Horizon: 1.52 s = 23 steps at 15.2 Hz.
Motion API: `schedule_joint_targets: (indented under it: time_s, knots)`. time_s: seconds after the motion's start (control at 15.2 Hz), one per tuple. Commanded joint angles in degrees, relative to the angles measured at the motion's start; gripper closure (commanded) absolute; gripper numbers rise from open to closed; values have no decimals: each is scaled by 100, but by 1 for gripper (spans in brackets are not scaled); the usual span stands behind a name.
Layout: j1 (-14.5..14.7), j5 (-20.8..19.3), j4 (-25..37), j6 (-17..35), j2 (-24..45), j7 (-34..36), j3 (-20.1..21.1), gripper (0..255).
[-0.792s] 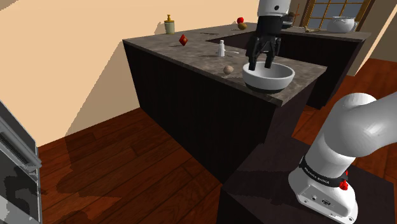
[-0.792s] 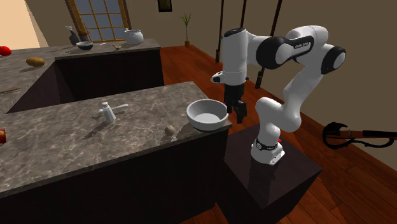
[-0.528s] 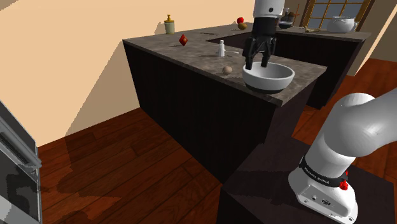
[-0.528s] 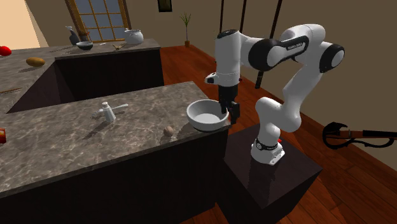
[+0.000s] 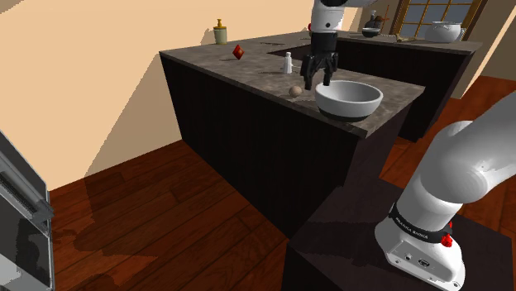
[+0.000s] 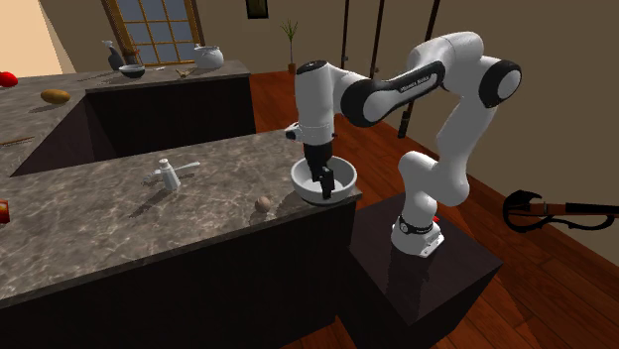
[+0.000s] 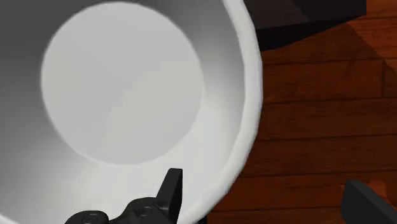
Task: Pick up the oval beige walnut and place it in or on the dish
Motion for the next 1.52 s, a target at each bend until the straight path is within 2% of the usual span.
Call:
schedule_joint_targets:
  time_s: [0.0,0.4,0.79,1.25,1.45]
  knots:
    - [-23,-64,336,138,473,-167,-103,0]
    - [-96,-141,1329,421,1740,-590,-331,0]
    - [-220,-101,2518,488,2978,-972,-482,0]
    - [-230,-93,2033,1019,3024,-977,-484,0]
    - [-231,-92,1996,1062,3031,-978,-485,0]
